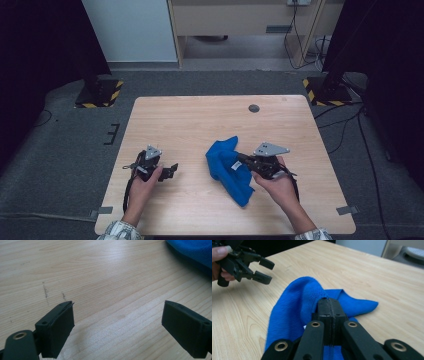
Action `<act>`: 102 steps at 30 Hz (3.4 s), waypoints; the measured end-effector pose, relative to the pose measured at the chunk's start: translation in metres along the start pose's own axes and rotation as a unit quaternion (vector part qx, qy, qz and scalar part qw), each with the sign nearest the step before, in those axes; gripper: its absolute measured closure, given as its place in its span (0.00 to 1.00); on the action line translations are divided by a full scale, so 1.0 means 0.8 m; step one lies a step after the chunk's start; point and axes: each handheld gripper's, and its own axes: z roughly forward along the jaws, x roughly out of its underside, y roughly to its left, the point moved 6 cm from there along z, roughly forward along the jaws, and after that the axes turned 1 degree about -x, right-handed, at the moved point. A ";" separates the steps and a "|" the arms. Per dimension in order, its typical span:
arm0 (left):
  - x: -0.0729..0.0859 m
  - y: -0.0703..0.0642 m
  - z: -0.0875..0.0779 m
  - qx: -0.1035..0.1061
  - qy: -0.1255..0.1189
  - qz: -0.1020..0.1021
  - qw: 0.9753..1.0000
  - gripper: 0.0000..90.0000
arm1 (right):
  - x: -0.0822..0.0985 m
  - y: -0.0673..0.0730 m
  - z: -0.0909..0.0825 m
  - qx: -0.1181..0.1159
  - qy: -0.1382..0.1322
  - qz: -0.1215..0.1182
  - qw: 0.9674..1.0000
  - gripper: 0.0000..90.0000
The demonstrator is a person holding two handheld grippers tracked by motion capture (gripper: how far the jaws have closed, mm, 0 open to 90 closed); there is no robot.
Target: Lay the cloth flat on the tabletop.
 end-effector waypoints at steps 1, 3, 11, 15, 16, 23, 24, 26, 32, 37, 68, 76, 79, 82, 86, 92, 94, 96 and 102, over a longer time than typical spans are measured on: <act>0.000 0.000 0.000 0.000 0.001 0.000 1.000 0.11 | -0.002 -0.004 -0.007 0.003 -0.005 0.000 1.000 1.00; 0.000 0.001 0.000 0.000 0.001 0.000 1.000 0.12 | -0.001 -0.006 -0.009 0.007 -0.003 -0.002 1.000 1.00; -0.001 -0.004 0.000 0.008 0.007 0.002 1.000 0.12 | 0.042 -0.011 0.003 -0.003 0.063 -0.013 0.998 1.00; -0.004 -0.008 -0.001 0.015 0.005 -0.001 1.000 0.13 | 0.062 -0.001 0.022 -0.010 0.101 -0.027 0.994 1.00; -0.006 -0.009 -0.001 0.016 0.001 -0.002 1.000 0.13 | 0.066 0.002 0.026 -0.012 0.110 -0.030 0.993 1.00; -0.032 -0.028 0.009 0.040 -0.010 0.003 0.999 0.15 | 0.086 0.013 0.047 -0.019 0.149 -0.043 0.988 1.00; -0.038 -0.033 0.013 0.044 -0.012 0.003 0.999 0.15 | 0.086 0.013 0.047 -0.019 0.149 -0.043 0.988 1.00; -0.049 -0.043 0.022 0.053 -0.012 0.011 0.998 0.18 | 0.086 0.011 0.046 -0.021 0.149 -0.040 0.988 0.99; -0.083 -0.077 0.057 0.079 0.002 0.036 0.996 0.21 | 0.088 0.010 0.045 -0.020 0.151 -0.039 0.988 0.99; -0.100 -0.098 0.082 0.108 0.012 0.029 0.994 0.29 | 0.088 0.011 0.046 -0.020 0.151 -0.040 0.988 0.99; -0.099 -0.132 0.117 0.127 0.033 0.044 0.990 0.92 | 0.085 0.005 0.041 -0.019 0.146 -0.038 0.988 0.99; -0.093 -0.096 0.080 0.114 -0.003 -0.003 0.994 0.91 | 0.075 -0.011 0.027 -0.005 0.126 -0.032 0.992 1.00; -0.088 -0.089 0.065 0.108 -0.014 -0.007 0.994 0.91 | 0.072 -0.011 0.027 -0.002 0.122 -0.035 0.992 1.00; -0.083 -0.081 0.052 0.094 -0.020 -0.010 0.995 0.92 | 0.067 -0.014 0.024 0.009 0.116 -0.038 0.993 1.00; -0.075 -0.066 0.037 0.091 -0.023 -0.030 0.995 0.92 | 0.064 -0.021 0.019 0.019 0.107 -0.033 0.993 1.00; -0.060 -0.071 0.031 0.097 -0.010 -0.025 0.995 0.91 | 0.066 -0.014 0.029 -0.001 0.109 -0.020 0.994 0.97; -0.057 -0.073 0.030 0.102 -0.009 -0.029 0.994 0.91 | 0.066 -0.007 0.032 -0.010 0.109 -0.024 0.994 0.90; -0.056 -0.075 0.028 0.107 -0.011 -0.032 0.994 0.90 | 0.064 -0.001 0.035 -0.020 0.103 -0.020 0.994 0.85; -0.052 -0.080 0.025 0.116 -0.014 -0.031 0.993 0.90 | 0.065 0.011 0.054 -0.032 0.109 -0.021 0.993 0.69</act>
